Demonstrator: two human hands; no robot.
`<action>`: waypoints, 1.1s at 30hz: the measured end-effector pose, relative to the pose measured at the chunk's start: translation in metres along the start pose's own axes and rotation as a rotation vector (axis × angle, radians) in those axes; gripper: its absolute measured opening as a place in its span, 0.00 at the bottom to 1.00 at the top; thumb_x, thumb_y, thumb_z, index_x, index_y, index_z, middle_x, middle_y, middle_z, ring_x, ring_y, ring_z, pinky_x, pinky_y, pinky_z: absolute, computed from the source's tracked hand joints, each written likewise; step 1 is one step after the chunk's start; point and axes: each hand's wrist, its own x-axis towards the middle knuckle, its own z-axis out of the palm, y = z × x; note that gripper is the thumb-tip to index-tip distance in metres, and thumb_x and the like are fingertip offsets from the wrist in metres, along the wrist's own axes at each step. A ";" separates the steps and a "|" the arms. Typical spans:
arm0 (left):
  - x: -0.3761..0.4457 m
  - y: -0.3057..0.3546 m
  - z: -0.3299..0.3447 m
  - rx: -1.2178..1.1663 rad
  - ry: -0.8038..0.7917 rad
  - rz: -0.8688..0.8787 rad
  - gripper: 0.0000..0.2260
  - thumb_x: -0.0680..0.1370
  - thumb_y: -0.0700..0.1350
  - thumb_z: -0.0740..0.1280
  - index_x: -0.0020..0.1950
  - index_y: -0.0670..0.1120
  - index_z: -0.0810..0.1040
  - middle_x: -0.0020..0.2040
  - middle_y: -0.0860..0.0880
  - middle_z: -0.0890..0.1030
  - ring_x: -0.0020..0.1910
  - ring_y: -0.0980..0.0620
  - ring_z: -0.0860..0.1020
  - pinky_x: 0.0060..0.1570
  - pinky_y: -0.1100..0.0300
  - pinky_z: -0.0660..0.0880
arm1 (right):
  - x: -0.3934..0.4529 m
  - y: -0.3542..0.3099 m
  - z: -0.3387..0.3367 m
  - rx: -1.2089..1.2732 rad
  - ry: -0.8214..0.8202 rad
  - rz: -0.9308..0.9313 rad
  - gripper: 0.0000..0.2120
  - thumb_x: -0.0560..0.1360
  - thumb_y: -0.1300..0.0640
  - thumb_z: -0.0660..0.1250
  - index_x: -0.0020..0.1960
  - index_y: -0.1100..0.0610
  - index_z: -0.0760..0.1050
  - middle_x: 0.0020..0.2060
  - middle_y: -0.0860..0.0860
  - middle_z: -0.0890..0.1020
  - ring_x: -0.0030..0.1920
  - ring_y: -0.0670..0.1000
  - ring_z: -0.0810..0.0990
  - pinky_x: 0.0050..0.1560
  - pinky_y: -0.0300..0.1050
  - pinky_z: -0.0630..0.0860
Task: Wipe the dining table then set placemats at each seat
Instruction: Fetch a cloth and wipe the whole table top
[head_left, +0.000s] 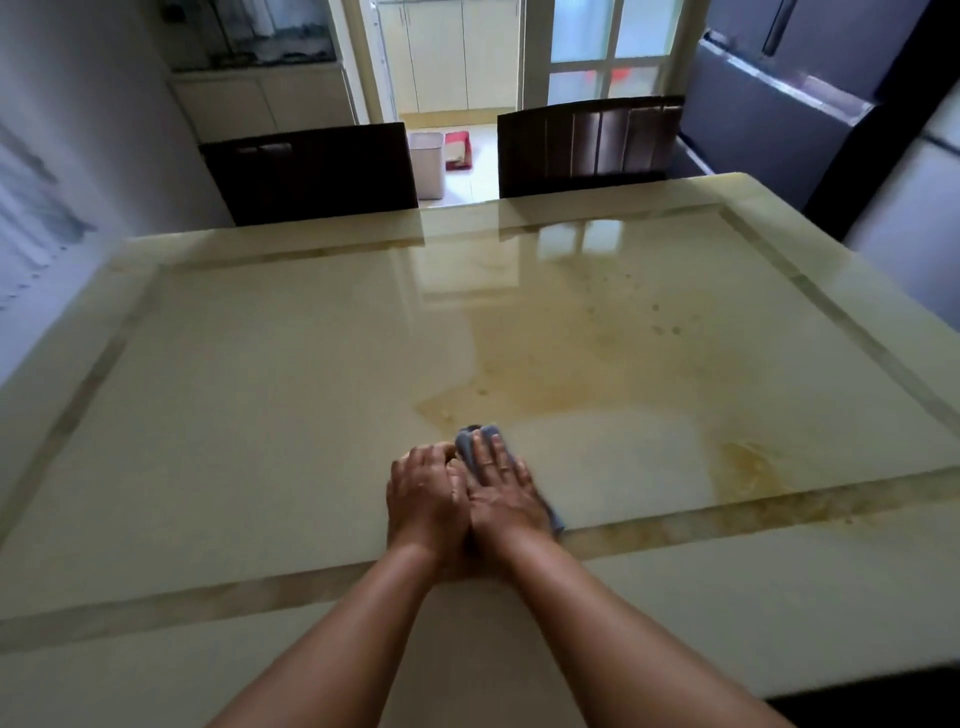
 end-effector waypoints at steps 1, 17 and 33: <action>0.003 -0.003 -0.004 0.000 0.019 -0.040 0.12 0.78 0.43 0.57 0.57 0.46 0.76 0.57 0.42 0.77 0.58 0.43 0.71 0.61 0.55 0.61 | 0.003 -0.017 0.010 -0.023 -0.017 -0.049 0.32 0.79 0.45 0.48 0.75 0.49 0.33 0.74 0.49 0.31 0.73 0.51 0.28 0.71 0.49 0.31; 0.049 -0.033 -0.006 0.028 0.080 -0.052 0.13 0.78 0.41 0.56 0.60 0.47 0.74 0.60 0.46 0.75 0.60 0.46 0.68 0.61 0.60 0.58 | 0.111 0.092 -0.068 -0.113 0.189 0.081 0.26 0.81 0.47 0.45 0.77 0.48 0.45 0.77 0.49 0.43 0.76 0.48 0.41 0.74 0.48 0.42; 0.091 -0.023 -0.010 -0.281 0.181 -0.305 0.16 0.79 0.40 0.59 0.67 0.41 0.69 0.65 0.40 0.70 0.65 0.42 0.68 0.66 0.57 0.60 | 0.151 -0.022 -0.044 -0.090 0.054 -0.179 0.27 0.81 0.45 0.43 0.76 0.48 0.37 0.75 0.47 0.35 0.75 0.51 0.33 0.73 0.51 0.36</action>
